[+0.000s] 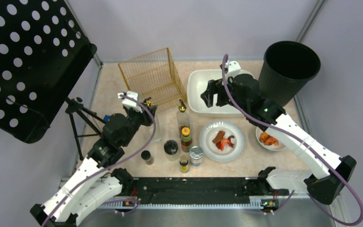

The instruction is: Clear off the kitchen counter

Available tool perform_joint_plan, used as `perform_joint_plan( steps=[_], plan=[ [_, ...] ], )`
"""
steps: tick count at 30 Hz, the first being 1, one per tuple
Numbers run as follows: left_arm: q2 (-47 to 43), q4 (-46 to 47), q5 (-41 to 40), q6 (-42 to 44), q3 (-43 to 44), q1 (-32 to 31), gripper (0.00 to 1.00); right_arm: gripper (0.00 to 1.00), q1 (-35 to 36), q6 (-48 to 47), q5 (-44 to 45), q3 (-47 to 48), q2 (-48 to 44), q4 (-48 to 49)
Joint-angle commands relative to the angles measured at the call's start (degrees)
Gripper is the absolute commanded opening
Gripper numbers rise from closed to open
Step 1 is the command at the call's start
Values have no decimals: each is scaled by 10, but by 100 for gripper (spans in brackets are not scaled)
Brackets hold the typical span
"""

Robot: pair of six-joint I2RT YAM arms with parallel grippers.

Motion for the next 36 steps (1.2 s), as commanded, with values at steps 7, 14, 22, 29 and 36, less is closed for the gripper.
perform_joint_plan(
  steps=[7,14,22,29,36],
  plan=[
    [80,-17,-13,66,252,0,0,75,-3,5,-13,0,-12,25],
    [206,8,-76,147,392,0,0,75,-3,10,-27,-13,-14,37],
    [341,99,-142,235,513,3,0,74,-3,22,-55,-39,-28,56],
    [432,110,-100,229,617,42,0,74,-1,34,-90,-71,-42,77],
    [501,74,30,109,703,135,0,73,1,40,-103,-89,-54,87]
  ],
)
